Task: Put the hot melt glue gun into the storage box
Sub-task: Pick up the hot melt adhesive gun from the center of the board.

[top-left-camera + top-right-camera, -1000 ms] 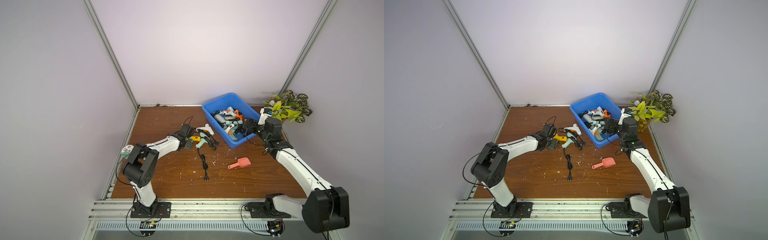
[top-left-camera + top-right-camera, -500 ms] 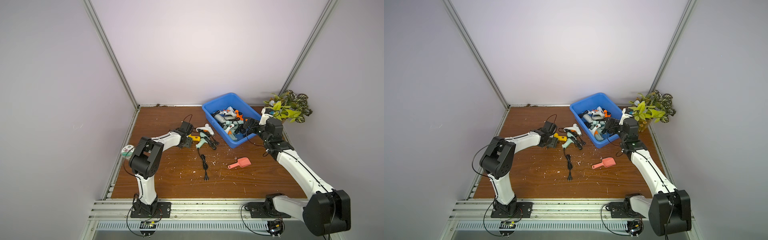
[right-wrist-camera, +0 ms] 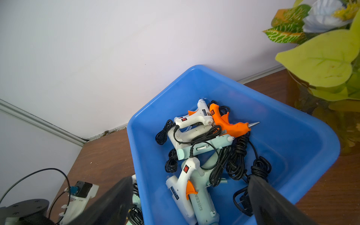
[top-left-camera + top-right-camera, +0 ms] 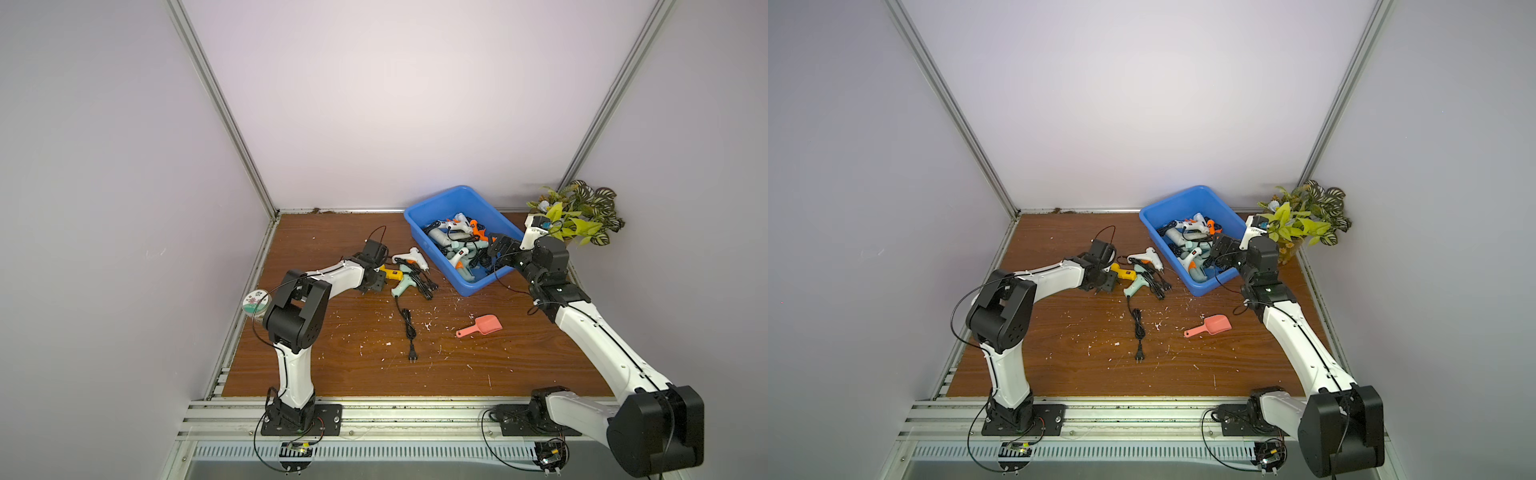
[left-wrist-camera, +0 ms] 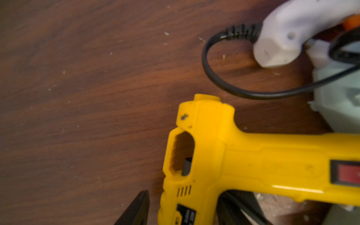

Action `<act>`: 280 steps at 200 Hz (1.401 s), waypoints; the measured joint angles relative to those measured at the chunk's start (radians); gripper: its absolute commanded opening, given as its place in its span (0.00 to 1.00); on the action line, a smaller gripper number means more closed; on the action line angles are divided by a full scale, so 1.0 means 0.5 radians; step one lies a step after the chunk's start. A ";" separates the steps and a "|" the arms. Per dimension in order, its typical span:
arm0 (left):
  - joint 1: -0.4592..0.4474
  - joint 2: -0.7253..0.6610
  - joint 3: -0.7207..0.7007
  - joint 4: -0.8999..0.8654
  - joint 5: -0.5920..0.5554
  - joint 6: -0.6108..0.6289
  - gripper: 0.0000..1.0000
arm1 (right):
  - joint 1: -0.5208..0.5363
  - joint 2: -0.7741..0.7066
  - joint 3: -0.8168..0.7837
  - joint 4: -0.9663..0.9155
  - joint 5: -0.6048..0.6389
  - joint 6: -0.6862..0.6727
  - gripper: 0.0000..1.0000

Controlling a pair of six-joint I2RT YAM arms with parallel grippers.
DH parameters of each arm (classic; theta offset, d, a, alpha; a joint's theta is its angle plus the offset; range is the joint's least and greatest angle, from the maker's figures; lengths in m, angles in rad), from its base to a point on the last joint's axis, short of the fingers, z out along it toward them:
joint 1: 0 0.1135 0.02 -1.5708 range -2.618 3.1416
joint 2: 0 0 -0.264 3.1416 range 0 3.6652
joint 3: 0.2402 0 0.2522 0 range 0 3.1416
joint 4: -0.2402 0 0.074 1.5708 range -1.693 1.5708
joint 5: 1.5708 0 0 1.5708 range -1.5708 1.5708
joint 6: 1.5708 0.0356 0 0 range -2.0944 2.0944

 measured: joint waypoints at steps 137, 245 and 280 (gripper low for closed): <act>0.037 -0.270 -0.323 0.071 -0.039 -0.121 0.00 | 0.000 -0.013 -0.047 -0.003 -0.016 0.017 1.00; 0.124 -1.151 -0.707 0.171 -0.385 -0.413 0.00 | 0.000 -0.008 -0.049 0.040 -0.217 0.028 0.99; 0.127 -1.452 -0.887 0.298 -0.410 -0.469 0.00 | 0.000 0.027 -0.049 0.092 -0.342 0.032 0.99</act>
